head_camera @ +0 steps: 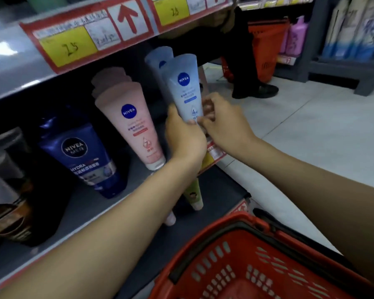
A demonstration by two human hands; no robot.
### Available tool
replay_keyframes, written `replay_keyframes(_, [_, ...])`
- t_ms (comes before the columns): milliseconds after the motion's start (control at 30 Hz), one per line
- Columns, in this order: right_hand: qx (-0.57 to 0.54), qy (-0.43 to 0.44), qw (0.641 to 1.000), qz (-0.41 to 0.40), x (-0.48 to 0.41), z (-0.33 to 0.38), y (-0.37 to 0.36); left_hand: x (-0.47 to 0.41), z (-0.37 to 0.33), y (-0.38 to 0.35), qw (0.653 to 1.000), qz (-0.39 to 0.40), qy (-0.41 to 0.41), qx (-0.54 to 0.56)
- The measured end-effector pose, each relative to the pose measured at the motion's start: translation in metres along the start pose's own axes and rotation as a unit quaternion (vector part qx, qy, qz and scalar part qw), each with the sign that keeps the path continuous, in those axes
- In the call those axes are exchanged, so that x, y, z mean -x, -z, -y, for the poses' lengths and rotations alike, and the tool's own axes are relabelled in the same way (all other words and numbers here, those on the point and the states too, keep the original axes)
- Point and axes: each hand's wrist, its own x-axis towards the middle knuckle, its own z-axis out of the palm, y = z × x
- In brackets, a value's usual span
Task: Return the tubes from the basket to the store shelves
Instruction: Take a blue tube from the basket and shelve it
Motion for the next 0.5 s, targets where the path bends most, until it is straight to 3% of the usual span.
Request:
replay_keyframes(200, [0.015,0.024,1.0,0.0,-0.029,-0.01,-0.021,-0.037,0.007,-0.002,0.998,0.022,0.055,0.037])
replay_keyframes(500, [0.042,0.01,0.999,0.01,-0.042,-0.008,-0.029,-0.038,0.006,0.005,0.994,0.043,0.102,0.01])
